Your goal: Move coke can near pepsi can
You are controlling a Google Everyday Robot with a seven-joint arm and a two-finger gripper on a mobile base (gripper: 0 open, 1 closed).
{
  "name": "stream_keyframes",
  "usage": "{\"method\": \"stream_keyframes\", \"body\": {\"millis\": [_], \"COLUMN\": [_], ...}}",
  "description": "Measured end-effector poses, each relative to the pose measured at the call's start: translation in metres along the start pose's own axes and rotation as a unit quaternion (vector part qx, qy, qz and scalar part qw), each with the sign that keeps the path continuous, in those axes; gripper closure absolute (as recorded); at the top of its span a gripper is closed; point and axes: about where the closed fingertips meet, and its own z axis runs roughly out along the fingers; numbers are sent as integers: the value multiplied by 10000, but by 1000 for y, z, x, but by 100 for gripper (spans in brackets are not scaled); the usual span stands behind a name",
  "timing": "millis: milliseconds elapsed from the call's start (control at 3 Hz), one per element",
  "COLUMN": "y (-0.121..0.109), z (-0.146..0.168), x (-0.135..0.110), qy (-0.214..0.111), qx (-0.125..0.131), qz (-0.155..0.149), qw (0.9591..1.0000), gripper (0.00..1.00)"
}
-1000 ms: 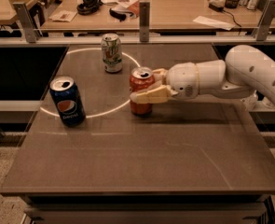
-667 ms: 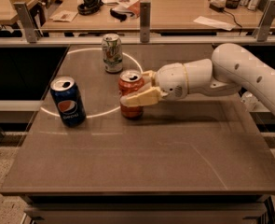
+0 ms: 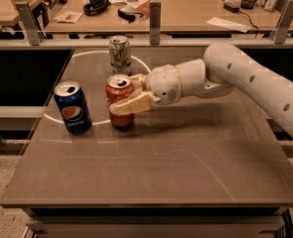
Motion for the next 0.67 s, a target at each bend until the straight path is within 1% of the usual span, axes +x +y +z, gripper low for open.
{"method": "stream_keyframes", "body": {"millis": [333, 667], "y": [5, 12], "z": [18, 31], "x": [-4, -3], "qy": [-93, -63], "qx": [-244, -411], "qz": [-92, -272], "qw": [9996, 9988], "gripper": [100, 100]}}
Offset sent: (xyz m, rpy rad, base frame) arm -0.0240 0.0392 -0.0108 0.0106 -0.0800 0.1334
